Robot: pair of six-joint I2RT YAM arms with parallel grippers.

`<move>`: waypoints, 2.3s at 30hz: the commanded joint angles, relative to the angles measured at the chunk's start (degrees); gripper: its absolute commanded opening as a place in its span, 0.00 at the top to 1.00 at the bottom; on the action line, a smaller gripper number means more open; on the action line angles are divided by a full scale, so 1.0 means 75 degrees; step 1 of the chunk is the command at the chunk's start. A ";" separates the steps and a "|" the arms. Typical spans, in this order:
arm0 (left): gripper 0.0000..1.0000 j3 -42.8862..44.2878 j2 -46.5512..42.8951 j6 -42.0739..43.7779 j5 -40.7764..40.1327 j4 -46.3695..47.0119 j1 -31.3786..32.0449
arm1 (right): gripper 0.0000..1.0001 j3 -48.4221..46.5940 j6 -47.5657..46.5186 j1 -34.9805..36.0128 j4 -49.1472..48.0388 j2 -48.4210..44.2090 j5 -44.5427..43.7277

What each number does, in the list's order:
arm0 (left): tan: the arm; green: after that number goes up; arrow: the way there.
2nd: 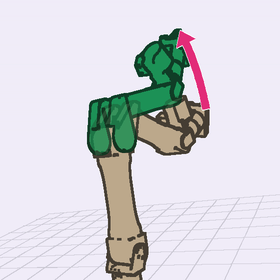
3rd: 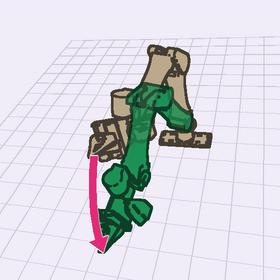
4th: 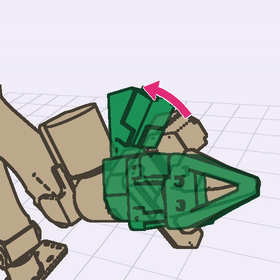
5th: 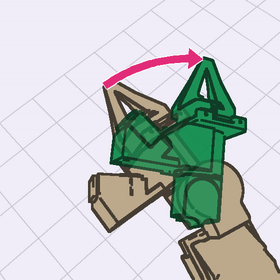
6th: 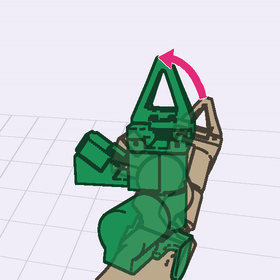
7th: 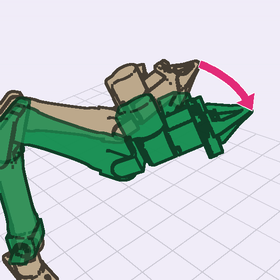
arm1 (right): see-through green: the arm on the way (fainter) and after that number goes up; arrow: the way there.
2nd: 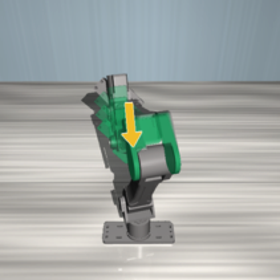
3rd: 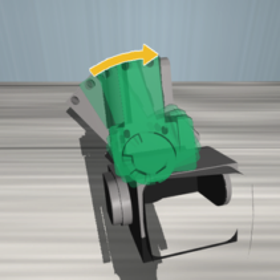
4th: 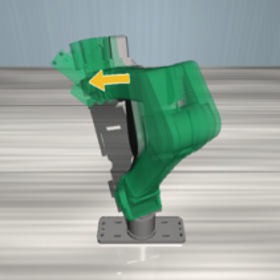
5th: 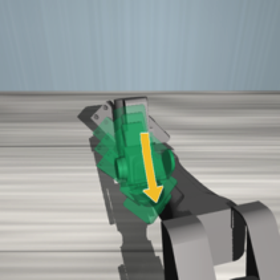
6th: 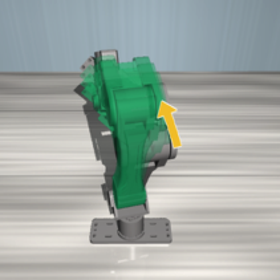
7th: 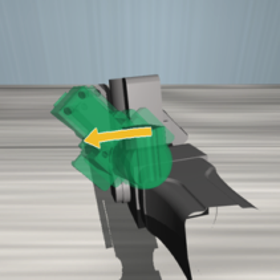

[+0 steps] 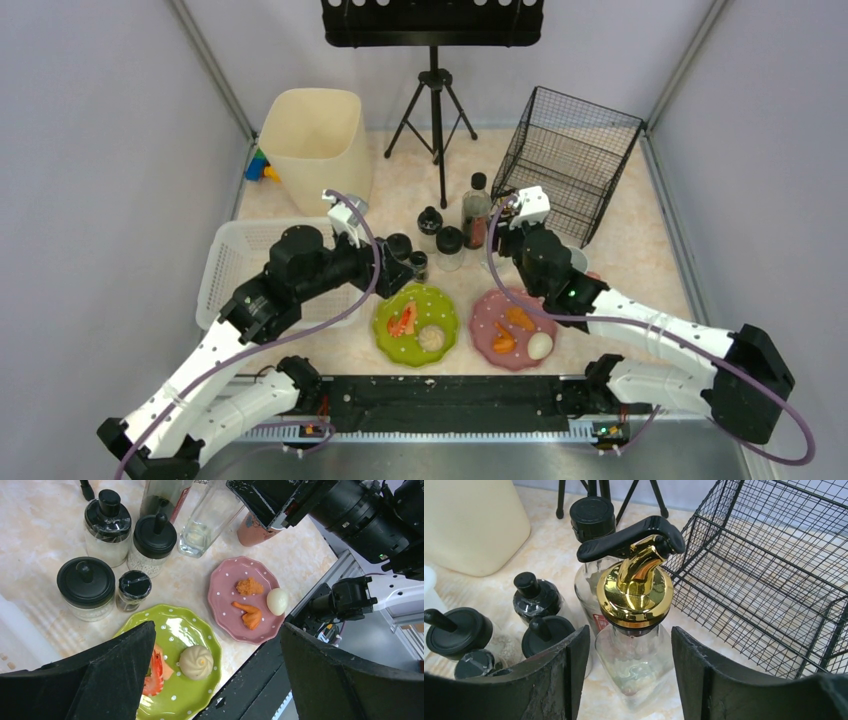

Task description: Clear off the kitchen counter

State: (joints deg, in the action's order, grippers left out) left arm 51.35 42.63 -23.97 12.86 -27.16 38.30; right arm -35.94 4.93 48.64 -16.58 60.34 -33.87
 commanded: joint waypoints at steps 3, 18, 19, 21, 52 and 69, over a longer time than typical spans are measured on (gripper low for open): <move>0.01 -0.0039 -0.0201 -0.0004 0.0007 0.0279 0.0002 | 0.47 0.0091 -0.0188 0.0053 -0.0965 0.0224 -0.0275; 0.01 0.0429 -0.0781 0.0444 -0.1115 -0.0865 0.0002 | 1.00 -0.0033 -0.0610 0.0054 -0.1257 0.0372 -0.0468; 0.01 0.0457 -0.0850 0.0503 -0.1231 -0.0923 0.0002 | 1.00 -0.0071 -0.0821 0.0053 -0.1194 0.0336 -0.0478; 0.01 0.0412 -0.1077 0.0571 -0.1535 -0.0933 0.0002 | 1.00 -0.0132 -0.0912 0.0053 -0.1094 0.0254 -0.0504; 0.01 -0.0943 -0.3011 0.0874 -0.2930 -0.0874 0.0005 | 1.00 -0.4763 -0.0996 0.0054 0.3452 -0.0450 -0.1043; 0.01 -0.1026 -0.3152 0.0963 -0.2837 -0.0914 0.0002 | 1.00 -0.7675 -0.2128 -0.2755 0.2309 0.1726 0.1185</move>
State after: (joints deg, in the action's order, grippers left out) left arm 44.23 19.49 -17.76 -8.64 -34.96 38.30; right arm -88.33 -7.51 32.21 11.81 71.90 -31.97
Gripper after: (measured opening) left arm 0.989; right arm 0.341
